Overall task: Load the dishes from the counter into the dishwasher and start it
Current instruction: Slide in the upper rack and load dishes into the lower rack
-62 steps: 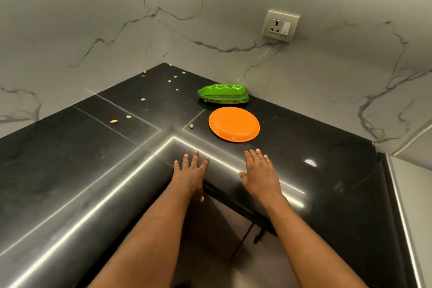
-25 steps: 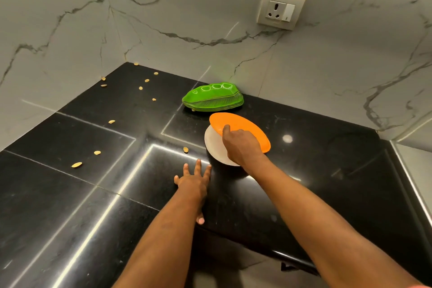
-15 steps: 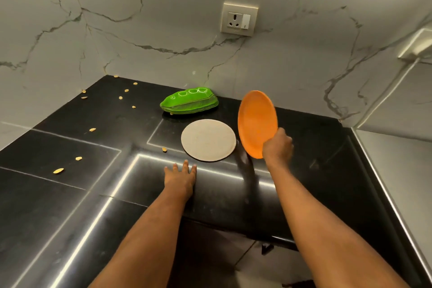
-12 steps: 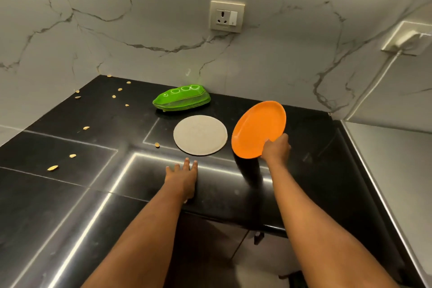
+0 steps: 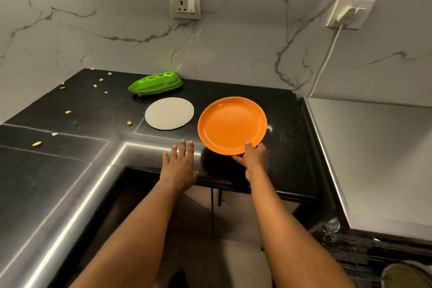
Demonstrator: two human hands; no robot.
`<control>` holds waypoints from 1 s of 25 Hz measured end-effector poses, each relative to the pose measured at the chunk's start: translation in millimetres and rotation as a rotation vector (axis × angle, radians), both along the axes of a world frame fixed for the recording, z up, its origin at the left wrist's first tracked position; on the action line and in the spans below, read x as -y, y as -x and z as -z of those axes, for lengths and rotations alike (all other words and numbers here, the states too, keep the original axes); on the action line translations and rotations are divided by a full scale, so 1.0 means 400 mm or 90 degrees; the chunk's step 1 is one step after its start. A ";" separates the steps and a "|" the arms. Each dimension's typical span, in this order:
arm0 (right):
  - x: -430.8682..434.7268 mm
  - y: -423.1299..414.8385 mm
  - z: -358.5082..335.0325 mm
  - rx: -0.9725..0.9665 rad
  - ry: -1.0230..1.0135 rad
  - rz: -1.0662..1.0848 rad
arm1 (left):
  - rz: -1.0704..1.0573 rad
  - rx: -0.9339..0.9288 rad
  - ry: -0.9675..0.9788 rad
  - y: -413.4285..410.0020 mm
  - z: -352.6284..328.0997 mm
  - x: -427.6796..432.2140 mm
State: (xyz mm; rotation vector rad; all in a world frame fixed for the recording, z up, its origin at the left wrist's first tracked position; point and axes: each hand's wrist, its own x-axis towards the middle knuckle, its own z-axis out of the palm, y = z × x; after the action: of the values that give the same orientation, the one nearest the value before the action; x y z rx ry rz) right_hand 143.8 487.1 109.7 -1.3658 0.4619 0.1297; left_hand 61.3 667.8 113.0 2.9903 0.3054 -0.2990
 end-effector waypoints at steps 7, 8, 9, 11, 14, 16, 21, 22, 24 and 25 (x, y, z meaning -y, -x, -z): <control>0.164 0.179 0.020 -0.009 -0.022 -0.053 | -0.017 -0.007 -0.019 0.191 0.004 0.175; 0.179 0.209 0.024 -0.011 -0.012 -0.056 | -0.023 -0.014 -0.015 0.221 0.001 0.191; 0.192 0.235 0.028 -0.012 -0.007 -0.053 | -0.028 -0.017 -0.017 0.249 0.000 0.204; 0.222 0.292 0.034 -0.016 0.002 -0.044 | -0.044 -0.015 -0.017 0.308 -0.008 0.228; 0.275 0.391 0.040 -0.021 0.000 -0.044 | -0.053 -0.013 -0.013 0.407 -0.021 0.260; 0.309 0.467 0.040 -0.019 0.006 -0.054 | -0.054 -0.006 -0.006 0.480 -0.026 0.287; 0.404 0.674 0.047 -0.017 0.028 -0.060 | -0.045 -0.012 0.024 0.670 -0.007 0.368; 0.431 0.720 0.052 -0.019 0.032 -0.066 | -0.045 -0.021 0.031 0.710 0.000 0.391; 0.485 0.805 0.065 -0.037 0.038 -0.077 | -0.040 -0.045 0.041 0.790 0.019 0.442; 0.521 0.849 0.067 -0.044 0.047 -0.080 | -0.033 -0.057 0.047 0.828 0.024 0.478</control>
State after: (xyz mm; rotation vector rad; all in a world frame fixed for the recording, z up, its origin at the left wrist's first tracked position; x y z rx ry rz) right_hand -195.7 278.5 82.7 -1.4671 0.4426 0.2661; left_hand -270.0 476.5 103.6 2.8961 0.3712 -0.4301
